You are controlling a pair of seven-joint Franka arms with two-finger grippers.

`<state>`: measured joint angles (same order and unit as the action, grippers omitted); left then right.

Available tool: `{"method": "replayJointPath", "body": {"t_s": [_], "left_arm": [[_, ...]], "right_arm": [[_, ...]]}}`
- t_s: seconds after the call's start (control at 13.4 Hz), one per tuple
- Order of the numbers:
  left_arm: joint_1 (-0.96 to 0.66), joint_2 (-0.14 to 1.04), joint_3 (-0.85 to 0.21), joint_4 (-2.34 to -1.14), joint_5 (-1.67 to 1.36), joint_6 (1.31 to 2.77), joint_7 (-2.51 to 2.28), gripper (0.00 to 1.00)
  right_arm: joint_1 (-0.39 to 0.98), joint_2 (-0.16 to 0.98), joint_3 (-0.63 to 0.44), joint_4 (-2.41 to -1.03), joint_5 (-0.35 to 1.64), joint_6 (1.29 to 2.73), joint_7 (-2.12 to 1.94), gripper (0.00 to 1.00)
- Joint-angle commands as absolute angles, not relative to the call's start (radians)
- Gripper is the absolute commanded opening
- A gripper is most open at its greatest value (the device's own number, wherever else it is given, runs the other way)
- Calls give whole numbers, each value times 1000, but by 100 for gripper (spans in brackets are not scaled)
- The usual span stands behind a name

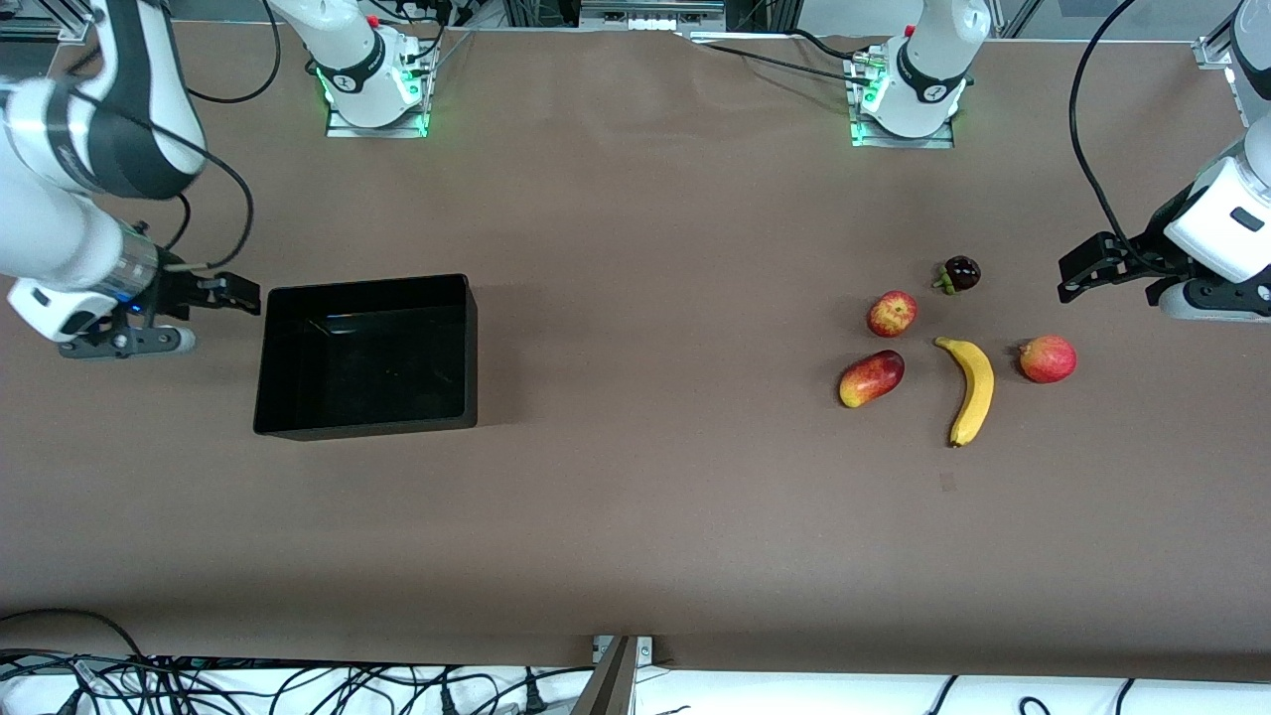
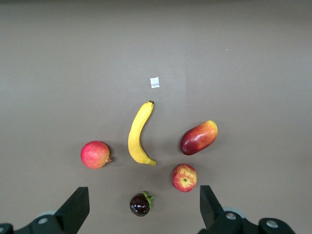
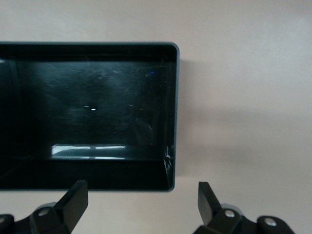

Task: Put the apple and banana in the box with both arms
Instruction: 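Lower the right gripper and grasp the black box rim, then slide the black box across the table toward the fruit with the right gripper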

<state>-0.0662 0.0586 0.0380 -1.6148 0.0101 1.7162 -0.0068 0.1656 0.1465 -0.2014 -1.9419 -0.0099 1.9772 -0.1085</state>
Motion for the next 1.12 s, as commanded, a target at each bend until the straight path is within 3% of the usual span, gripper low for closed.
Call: {"method": "replayJointPath", "body": {"t_s": [0.0, 0.3, 0.37, 0.45, 0.75, 0.82, 1.04], "left_arm": [[-72, 72, 40, -1583, 28, 1694, -12, 100], [-72, 72, 40, -1583, 28, 1694, -12, 100], [-72, 72, 40, -1583, 28, 1694, -12, 100], [-74, 72, 40, -1583, 28, 1694, -12, 100], [-72, 72, 40, -1583, 28, 1694, -12, 100], [-72, 72, 40, -1583, 28, 1694, -12, 100], [-74, 72, 40, -1583, 28, 1694, -12, 100]], "right_arm": [[158, 213, -219, -1983, -14, 2075, -104, 100], [123, 357, -219, -1985, 20, 2218, -129, 97], [123, 382, -219, -1986, 26, 2238, -129, 90], [123, 396, -219, -1987, 28, 2253, -129, 78], [123, 408, -219, -1987, 46, 2247, -129, 7], [123, 405, -218, -1987, 48, 2238, -127, 0], [123, 396, -212, -1964, 70, 2180, -129, 0]]}}
